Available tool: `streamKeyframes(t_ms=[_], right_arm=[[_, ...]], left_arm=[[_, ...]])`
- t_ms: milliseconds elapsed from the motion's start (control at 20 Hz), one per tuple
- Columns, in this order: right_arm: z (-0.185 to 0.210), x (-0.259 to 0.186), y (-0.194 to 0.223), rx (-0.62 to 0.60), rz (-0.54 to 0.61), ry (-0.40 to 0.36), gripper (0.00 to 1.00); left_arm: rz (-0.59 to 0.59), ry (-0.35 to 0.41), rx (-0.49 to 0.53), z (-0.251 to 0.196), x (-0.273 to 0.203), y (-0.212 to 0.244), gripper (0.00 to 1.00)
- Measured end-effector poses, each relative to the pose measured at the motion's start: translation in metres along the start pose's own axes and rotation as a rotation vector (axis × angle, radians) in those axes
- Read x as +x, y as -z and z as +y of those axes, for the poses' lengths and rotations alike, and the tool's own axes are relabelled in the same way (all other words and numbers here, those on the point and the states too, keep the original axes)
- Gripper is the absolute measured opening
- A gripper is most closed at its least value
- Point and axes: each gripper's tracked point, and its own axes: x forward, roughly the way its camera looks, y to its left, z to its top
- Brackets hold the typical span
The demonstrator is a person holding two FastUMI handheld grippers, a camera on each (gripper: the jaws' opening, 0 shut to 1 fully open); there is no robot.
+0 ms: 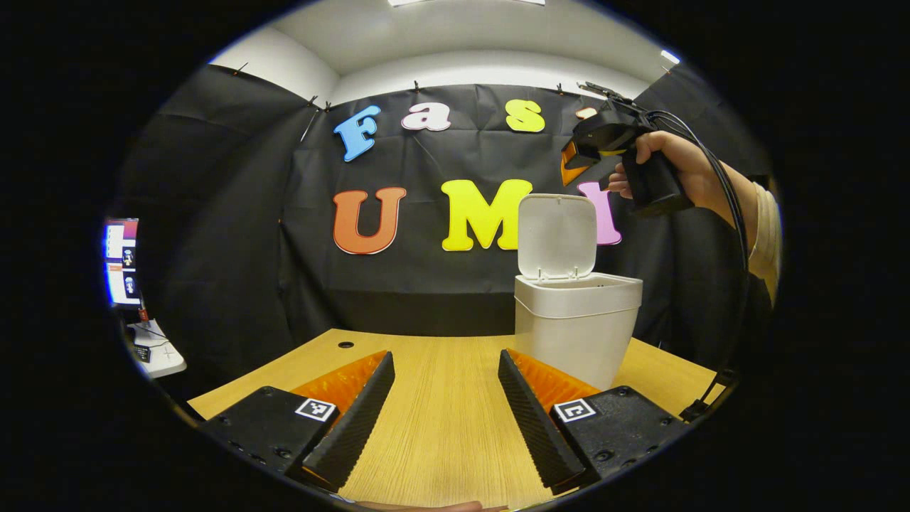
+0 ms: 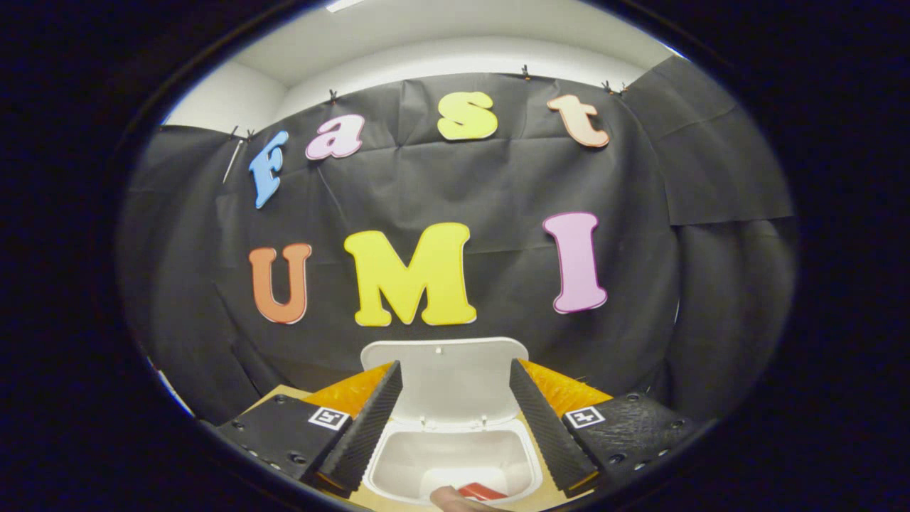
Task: Press the lid of the desktop garbage bin to open it, pick up the crumpled paper on the desktop and throw it into the bin, then pick up the pop can on the desktop and drop it into the bin, and finally close the garbage bin lid.
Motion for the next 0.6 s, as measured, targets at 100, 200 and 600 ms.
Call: streamKeyframes(t_ms=[100, 200, 600], right_arm=[[0.007, 0.011, -0.009, 0.071, -0.017, -0.027, 0.95], [0.007, 0.023, -0.028, 0.114, -0.075, -0.023, 0.98], [0.0, 0.086, -0.031, -0.014, -0.101, 0.01, 0.95]], left_arm=[[0.017, 0.006, -0.014, -0.002, 0.003, 0.006, 0.95], [0.03, 0.002, -0.017, 0.001, 0.005, 0.008, 0.95], [0.038, -0.003, -0.026, 0.01, 0.009, 0.012, 0.95]])
